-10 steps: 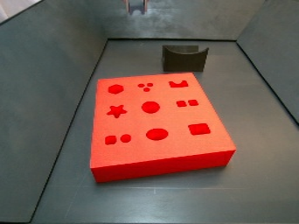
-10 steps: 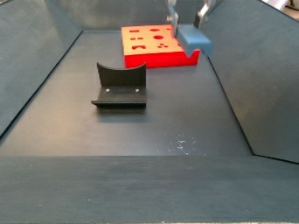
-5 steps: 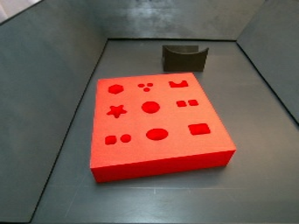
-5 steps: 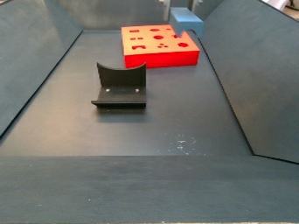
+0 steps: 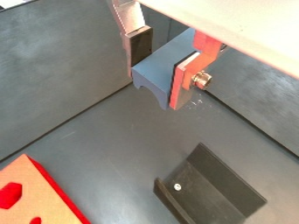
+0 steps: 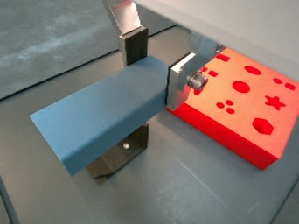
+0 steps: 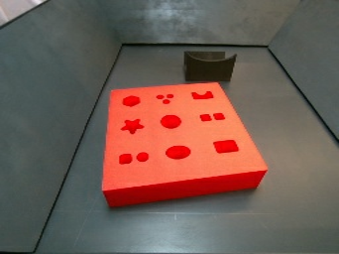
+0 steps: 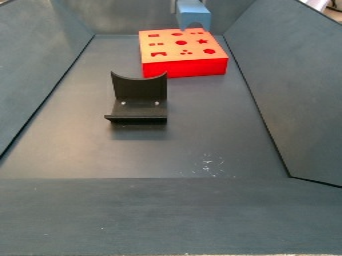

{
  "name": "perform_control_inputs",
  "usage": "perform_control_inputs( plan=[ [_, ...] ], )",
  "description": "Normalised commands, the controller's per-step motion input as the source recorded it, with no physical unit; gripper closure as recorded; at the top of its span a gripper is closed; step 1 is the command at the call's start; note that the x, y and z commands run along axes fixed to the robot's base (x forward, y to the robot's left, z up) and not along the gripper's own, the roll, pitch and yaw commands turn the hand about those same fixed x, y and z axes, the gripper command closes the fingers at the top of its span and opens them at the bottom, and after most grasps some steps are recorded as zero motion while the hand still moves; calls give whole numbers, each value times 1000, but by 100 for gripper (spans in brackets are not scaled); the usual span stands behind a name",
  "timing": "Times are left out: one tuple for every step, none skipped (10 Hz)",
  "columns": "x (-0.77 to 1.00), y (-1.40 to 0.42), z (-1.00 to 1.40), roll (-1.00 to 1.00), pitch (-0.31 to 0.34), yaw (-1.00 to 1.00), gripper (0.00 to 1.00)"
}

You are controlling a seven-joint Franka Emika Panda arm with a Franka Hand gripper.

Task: Pick up the arch object. Move up. Place the arch object on the fixture. Regrasp the arch object. Rotate the arch object. Move to above the board. Insert the arch object.
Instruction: Place the arch object on the fixture.

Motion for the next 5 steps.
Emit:
perform_control_inputs(
  plan=[
    [1000, -18, 53, 73, 170, 5, 100],
    [1000, -17, 48, 76, 173, 9, 100],
    [1000, -13, 36, 80, 182, 15, 100],
    [1000, -11, 28, 84, 179, 18, 100],
    [1000, -11, 16, 94, 182, 23, 100]
  ],
)
